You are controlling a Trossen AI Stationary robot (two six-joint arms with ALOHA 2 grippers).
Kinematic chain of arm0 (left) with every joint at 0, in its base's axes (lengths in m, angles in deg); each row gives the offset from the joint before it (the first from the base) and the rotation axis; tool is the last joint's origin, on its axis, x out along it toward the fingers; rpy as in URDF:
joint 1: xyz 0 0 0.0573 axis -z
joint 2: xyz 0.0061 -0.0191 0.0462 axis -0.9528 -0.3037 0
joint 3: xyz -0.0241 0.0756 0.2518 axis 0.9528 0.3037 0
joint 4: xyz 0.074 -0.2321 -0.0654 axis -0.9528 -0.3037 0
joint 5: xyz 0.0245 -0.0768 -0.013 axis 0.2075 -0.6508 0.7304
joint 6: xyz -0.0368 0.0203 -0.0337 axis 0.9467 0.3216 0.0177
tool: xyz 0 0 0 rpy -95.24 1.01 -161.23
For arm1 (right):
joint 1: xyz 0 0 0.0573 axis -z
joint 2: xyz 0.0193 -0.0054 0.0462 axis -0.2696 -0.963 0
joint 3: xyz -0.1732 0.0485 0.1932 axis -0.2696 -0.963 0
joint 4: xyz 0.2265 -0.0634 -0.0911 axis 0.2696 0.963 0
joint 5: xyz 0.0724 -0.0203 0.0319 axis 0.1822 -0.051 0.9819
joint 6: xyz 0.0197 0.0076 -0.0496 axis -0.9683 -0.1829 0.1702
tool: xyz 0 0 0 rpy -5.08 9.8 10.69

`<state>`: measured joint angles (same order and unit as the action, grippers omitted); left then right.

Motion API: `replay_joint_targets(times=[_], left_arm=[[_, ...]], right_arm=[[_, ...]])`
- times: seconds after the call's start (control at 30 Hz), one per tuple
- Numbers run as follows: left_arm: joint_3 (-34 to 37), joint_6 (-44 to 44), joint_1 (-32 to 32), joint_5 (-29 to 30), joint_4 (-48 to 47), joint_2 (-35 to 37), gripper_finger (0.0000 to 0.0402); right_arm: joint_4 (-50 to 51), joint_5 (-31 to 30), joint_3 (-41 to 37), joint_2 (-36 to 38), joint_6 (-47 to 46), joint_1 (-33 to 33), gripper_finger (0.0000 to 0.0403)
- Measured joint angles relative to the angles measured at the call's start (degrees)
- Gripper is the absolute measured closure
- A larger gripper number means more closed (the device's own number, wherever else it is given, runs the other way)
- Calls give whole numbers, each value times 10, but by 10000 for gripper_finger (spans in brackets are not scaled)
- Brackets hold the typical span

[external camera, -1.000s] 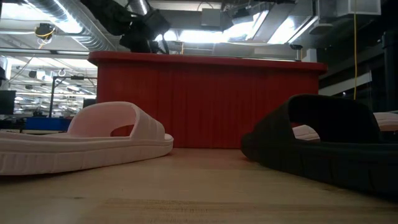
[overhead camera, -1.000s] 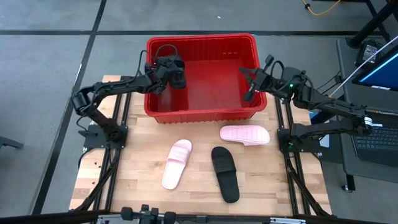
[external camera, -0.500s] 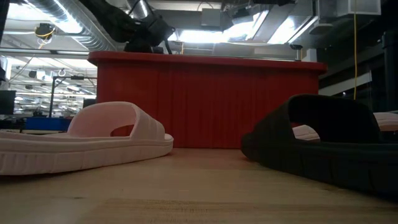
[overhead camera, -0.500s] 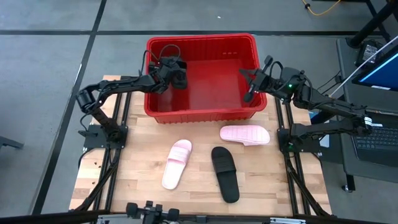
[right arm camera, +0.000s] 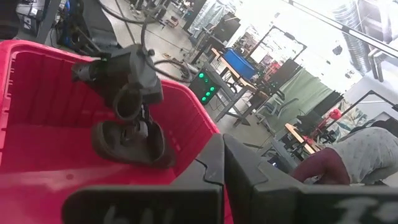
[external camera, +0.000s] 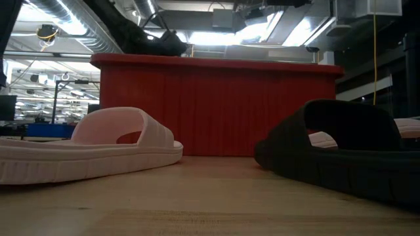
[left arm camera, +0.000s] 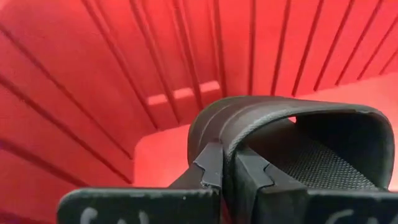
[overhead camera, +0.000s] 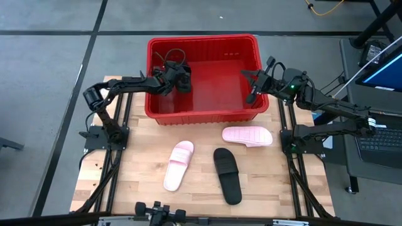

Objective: Pick and place slides into bin
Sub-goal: Put the top black slipper into the red bin

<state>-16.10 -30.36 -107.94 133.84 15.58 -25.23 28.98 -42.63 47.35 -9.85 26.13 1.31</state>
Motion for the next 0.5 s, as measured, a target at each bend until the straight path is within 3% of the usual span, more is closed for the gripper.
replay_joint_targets(times=[0.5], left_arm=[[0, -50, 0, -29, 38, -46, 395]], right_arm=[[7, 0, 0, 0, 0, 0, 397]])
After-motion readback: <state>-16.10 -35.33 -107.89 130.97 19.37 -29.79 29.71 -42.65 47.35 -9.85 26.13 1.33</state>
